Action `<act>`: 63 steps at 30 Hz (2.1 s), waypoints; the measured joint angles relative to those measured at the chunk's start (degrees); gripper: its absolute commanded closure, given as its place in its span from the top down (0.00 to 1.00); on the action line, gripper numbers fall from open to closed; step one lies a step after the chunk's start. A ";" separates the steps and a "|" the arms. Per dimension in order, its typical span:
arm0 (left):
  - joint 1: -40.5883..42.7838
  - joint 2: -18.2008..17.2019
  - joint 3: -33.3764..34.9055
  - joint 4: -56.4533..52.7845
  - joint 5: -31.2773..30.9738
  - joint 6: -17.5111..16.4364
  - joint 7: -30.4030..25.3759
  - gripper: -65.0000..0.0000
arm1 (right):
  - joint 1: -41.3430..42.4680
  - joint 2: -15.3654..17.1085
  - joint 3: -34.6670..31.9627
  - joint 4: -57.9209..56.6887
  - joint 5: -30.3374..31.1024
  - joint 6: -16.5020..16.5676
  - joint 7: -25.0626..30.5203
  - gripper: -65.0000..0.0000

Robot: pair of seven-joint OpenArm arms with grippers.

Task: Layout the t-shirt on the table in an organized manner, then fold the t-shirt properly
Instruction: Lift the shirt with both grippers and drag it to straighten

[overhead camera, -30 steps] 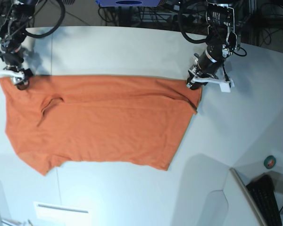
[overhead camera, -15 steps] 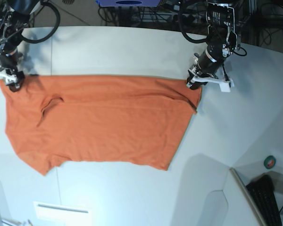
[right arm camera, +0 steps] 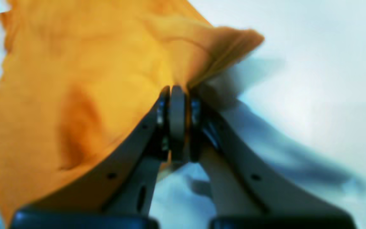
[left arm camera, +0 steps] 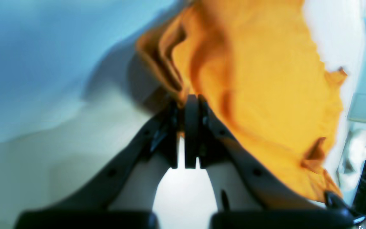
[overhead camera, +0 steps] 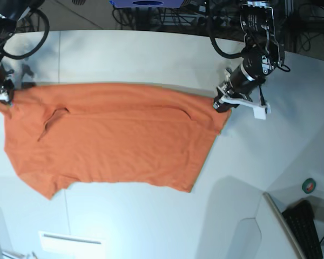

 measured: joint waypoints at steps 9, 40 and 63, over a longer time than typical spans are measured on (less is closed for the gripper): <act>-15.43 -5.07 7.43 10.16 -0.61 9.68 9.05 0.00 | 10.86 4.02 -0.20 11.76 -0.26 -2.32 -15.85 0.00; -44.09 -1.88 9.88 -12.50 0.22 11.04 8.50 0.00 | 32.09 20.00 -21.22 5.18 0.15 -7.39 -12.17 0.00; 3.98 -7.19 5.51 -0.68 -0.39 10.27 1.16 0.00 | -10.67 6.01 -14.78 -1.77 0.66 -0.76 8.41 0.00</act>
